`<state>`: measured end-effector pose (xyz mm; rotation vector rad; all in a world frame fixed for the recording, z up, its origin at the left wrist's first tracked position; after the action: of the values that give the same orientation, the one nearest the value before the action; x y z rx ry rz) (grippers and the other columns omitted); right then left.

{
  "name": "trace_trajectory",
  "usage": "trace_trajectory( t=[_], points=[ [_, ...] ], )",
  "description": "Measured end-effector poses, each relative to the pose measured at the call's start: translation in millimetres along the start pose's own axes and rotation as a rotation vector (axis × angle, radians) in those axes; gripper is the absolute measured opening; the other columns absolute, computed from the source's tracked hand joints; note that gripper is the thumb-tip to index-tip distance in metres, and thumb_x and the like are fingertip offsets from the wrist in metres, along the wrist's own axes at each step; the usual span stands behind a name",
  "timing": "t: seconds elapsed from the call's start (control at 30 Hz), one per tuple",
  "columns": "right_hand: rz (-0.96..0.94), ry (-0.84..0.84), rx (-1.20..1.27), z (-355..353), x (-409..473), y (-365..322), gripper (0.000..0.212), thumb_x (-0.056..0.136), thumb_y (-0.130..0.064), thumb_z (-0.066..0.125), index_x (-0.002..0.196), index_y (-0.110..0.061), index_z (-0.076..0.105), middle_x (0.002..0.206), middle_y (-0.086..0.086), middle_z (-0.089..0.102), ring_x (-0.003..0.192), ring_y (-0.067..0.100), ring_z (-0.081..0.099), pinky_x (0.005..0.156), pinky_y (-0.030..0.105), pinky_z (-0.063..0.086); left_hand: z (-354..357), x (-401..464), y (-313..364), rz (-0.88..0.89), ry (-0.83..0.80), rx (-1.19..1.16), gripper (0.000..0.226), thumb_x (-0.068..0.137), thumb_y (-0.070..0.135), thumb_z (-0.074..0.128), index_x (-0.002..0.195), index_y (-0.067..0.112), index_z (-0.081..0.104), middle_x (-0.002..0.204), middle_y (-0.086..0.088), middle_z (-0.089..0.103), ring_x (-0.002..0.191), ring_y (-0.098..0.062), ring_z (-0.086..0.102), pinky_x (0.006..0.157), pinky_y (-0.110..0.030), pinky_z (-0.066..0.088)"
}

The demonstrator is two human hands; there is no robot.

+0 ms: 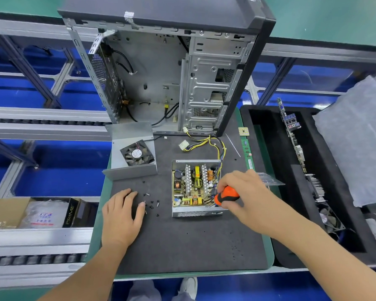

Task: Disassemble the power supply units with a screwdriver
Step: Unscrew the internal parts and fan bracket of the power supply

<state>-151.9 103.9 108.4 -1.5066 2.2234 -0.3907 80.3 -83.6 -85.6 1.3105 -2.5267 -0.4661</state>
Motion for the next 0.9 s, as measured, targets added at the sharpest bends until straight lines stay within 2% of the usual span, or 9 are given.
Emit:
trace_trajectory(
  t=[0.13,0.3,0.4,0.47,0.63,0.7,0.77,0.83,0.9],
  points=[
    [0.135,0.028,-0.402,-8.1,3.0,2.8,0.062,0.080,-0.081,0.026,0.099,-0.025,0.043,0.079,-0.006,0.057,0.075,0.023,0.058,0.058,0.032,0.040,-0.3,-0.3,-0.9,0.001,-0.001,0.004,0.055,0.095,0.053,0.035,0.125,0.017,0.063,0.134,-0.002,0.055,0.126,-0.026,0.047,0.109,-0.047,0.034],
    [-0.015,-0.062,-0.301,-2.8,2.4,-2.0,0.029,0.097,-0.037,0.050,0.123,-0.026,0.043,0.110,-0.008,0.052,0.096,0.017,0.044,0.083,0.028,0.039,-0.1,-0.7,-1.2,0.000,0.010,-0.001,0.054,0.095,0.053,0.035,0.124,0.016,0.063,0.133,-0.002,0.056,0.125,-0.026,0.047,0.108,-0.046,0.034],
    [0.069,-0.093,-0.236,-4.2,-2.0,2.5,0.042,0.092,-0.058,0.053,0.118,-0.028,0.040,0.105,-0.009,0.051,0.094,0.016,0.044,0.079,0.030,0.041,0.8,-0.6,-1.2,0.004,0.007,0.002,0.054,0.095,0.053,0.035,0.125,0.017,0.063,0.133,-0.002,0.055,0.125,-0.026,0.046,0.108,-0.046,0.034],
    [0.145,-0.067,-0.508,-9.1,-1.3,6.6,0.046,0.091,-0.069,0.043,0.108,-0.026,0.038,0.090,-0.006,0.048,0.085,0.020,0.053,0.068,0.030,0.045,1.4,-0.1,-2.1,0.005,0.008,0.002,0.054,0.096,0.053,0.035,0.125,0.017,0.062,0.133,-0.002,0.055,0.125,-0.025,0.046,0.108,-0.046,0.034],
    [-0.056,-0.074,-0.370,-1.6,-1.8,-2.7,0.027,0.096,-0.033,0.052,0.121,-0.028,0.042,0.114,-0.008,0.044,0.097,0.018,0.041,0.087,0.030,0.040,2.3,0.3,-2.7,0.006,0.005,0.009,0.053,0.096,0.053,0.036,0.125,0.018,0.062,0.134,-0.001,0.054,0.126,-0.026,0.046,0.109,-0.045,0.032],
    [0.027,-0.081,-0.283,-2.8,-4.1,0.7,0.037,0.092,-0.052,0.055,0.118,-0.030,0.041,0.110,-0.010,0.043,0.098,0.017,0.042,0.086,0.031,0.043,2.3,0.0,-2.2,0.006,0.003,0.014,0.053,0.095,0.053,0.036,0.125,0.018,0.062,0.134,-0.001,0.055,0.125,-0.026,0.046,0.108,-0.045,0.032],
    [0.146,-0.090,-0.439,-4.6,-2.5,8.3,0.051,0.089,-0.069,0.039,0.115,-0.026,0.043,0.103,-0.006,0.047,0.092,0.019,0.051,0.075,0.030,0.047,2.0,0.0,-2.2,0.008,0.010,0.017,0.053,0.095,0.052,0.036,0.125,0.018,0.062,0.133,-0.001,0.055,0.125,-0.026,0.046,0.108,-0.045,0.033],
    [0.080,-0.084,-0.611,-2.5,-0.4,4.5,0.044,0.098,-0.056,0.026,0.119,-0.023,0.045,0.106,-0.003,0.050,0.094,0.022,0.055,0.073,0.030,0.045,2.0,0.0,-1.9,0.009,0.009,0.018,0.053,0.095,0.052,0.036,0.124,0.017,0.063,0.132,-0.002,0.055,0.124,-0.026,0.047,0.107,-0.046,0.033],
    [-0.035,-0.041,-0.504,-2.9,-0.8,-3.9,0.030,0.100,-0.040,0.039,0.123,-0.023,0.047,0.111,-0.004,0.048,0.097,0.022,0.048,0.084,0.031,0.043,2.1,0.2,-1.9,0.007,0.007,0.019,0.054,0.095,0.053,0.035,0.125,0.017,0.063,0.132,-0.002,0.055,0.124,-0.026,0.047,0.108,-0.046,0.033]
  ],
)
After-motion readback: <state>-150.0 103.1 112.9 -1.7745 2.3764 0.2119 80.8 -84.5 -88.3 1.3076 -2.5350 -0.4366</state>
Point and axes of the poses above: each hand's wrist, its own x-axis towards the middle knuckle, its own z-axis out of the palm, y = z × x, the point moved 7 cm from there along x, towards the middle knuckle
